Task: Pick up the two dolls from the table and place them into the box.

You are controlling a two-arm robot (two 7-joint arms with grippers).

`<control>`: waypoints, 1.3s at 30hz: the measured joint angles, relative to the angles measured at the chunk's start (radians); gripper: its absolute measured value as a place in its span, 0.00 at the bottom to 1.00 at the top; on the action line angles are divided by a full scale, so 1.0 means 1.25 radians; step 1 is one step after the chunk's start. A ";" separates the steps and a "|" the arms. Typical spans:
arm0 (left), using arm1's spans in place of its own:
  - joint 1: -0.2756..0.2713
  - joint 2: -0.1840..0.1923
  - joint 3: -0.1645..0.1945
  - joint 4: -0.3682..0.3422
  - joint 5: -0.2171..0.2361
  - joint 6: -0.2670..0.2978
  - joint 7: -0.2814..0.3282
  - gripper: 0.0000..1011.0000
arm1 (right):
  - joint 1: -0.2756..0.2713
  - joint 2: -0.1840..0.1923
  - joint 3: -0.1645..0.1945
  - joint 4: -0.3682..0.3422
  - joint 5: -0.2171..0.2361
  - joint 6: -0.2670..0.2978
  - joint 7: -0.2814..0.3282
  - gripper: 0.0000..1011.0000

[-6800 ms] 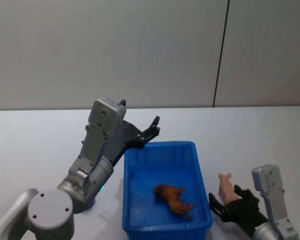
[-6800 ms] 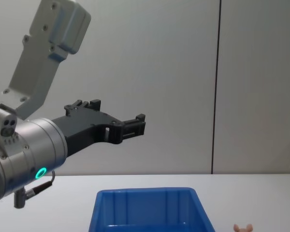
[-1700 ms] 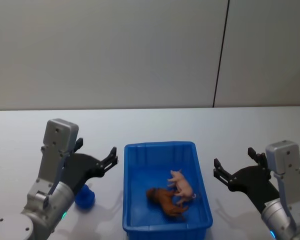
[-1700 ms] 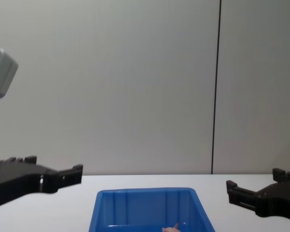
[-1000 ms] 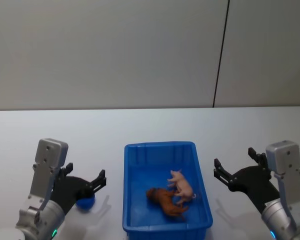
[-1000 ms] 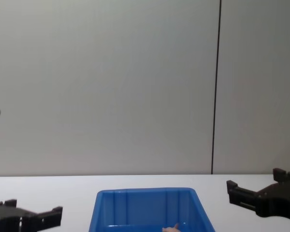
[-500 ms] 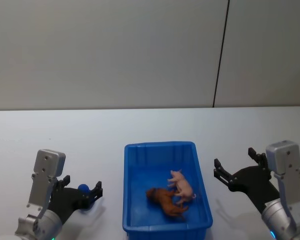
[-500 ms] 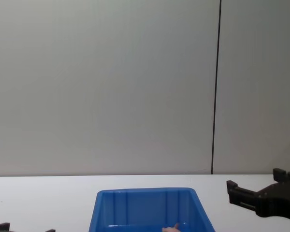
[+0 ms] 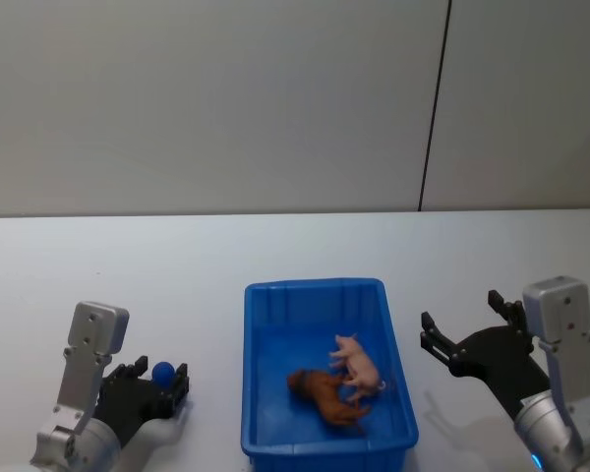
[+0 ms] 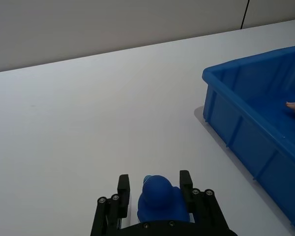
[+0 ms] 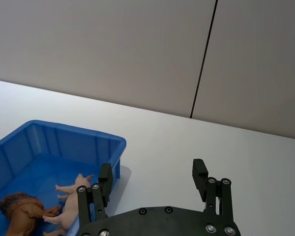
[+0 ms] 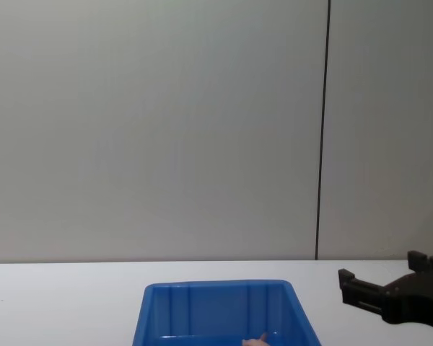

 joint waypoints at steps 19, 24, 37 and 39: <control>-0.002 -0.009 -0.005 0.033 0.009 -0.040 -0.017 0.27 | 0.000 0.000 0.000 0.000 0.000 0.000 0.000 0.99; -0.002 -0.011 -0.006 0.031 0.017 -0.067 -0.027 0.25 | 0.000 0.000 0.000 0.000 0.000 0.000 0.000 0.99; -0.019 -0.017 -0.011 -0.006 0.047 -0.149 -0.099 0.17 | 0.000 0.000 0.000 0.000 0.000 0.000 0.000 0.99; -0.022 -0.019 -0.012 -0.009 0.049 -0.159 -0.113 0.16 | 0.000 0.000 0.000 0.000 0.000 0.000 0.000 0.99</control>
